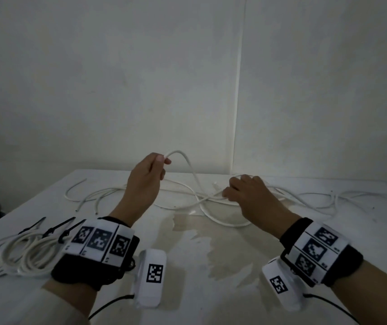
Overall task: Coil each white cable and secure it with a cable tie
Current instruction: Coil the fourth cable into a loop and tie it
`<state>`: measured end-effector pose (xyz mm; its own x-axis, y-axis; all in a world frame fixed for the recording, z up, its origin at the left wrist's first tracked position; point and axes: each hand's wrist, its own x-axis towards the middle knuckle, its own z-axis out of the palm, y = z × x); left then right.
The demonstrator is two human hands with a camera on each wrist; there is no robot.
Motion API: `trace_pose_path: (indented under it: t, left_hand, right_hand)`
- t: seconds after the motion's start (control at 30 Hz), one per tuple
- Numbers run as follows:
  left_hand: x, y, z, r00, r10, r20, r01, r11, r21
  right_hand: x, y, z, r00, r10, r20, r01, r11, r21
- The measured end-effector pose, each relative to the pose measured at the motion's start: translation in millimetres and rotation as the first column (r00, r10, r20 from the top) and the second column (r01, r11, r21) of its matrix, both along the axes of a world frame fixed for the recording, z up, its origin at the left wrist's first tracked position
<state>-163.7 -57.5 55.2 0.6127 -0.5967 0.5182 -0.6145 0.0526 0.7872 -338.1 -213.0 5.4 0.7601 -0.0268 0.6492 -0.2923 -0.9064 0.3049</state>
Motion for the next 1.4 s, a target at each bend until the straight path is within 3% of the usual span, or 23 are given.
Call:
trace_pose_path:
  t: [0.13,0.37,0.53,0.73,0.93,1.1,1.4]
  left_hand:
    - [-2.0,-1.8,0.3,0.992,-0.035,0.121,0.030,0.999,0.041]
    - [-21.2,-3.6,-3.9,0.972,-0.171,0.158,0.146,0.976,0.159]
    - [-27.0,2.9,-5.6,0.965,-0.249,0.080,0.229,0.953,0.197]
    - [-25.7,6.7,-1.7,0.940,-0.342,0.007,0.330,0.912,0.245]
    - [-29.0,6.7,-1.9,0.934,-0.358,0.011,0.342,0.900,0.269]
    - [-28.6,8.5,0.2,0.920,-0.385,-0.075,0.392,0.898,0.198]
    - [-23.5,2.3,2.2,0.947,-0.321,0.002,0.314,0.926,0.209]
  right_hand:
    - [12.6,15.5,11.3,0.982,0.191,-0.007,-0.191,0.981,0.034]
    - [31.8,42.4,37.7,0.915,0.388,0.115,-0.404,0.889,0.215]
    - [34.5,41.5,52.5,0.915,0.339,0.218,-0.401,0.820,0.409]
    - [24.0,45.1,58.3,0.952,0.260,0.159,-0.279,0.531,0.801]
    - [20.5,46.5,64.6,0.964,0.193,0.185,-0.250,0.404,0.880]
    - [13.4,48.5,68.1,0.966,0.207,0.152,-0.192,0.188,0.963]
    - [8.1,51.3,70.6,0.968,0.179,0.176,-0.209,0.188,0.960]
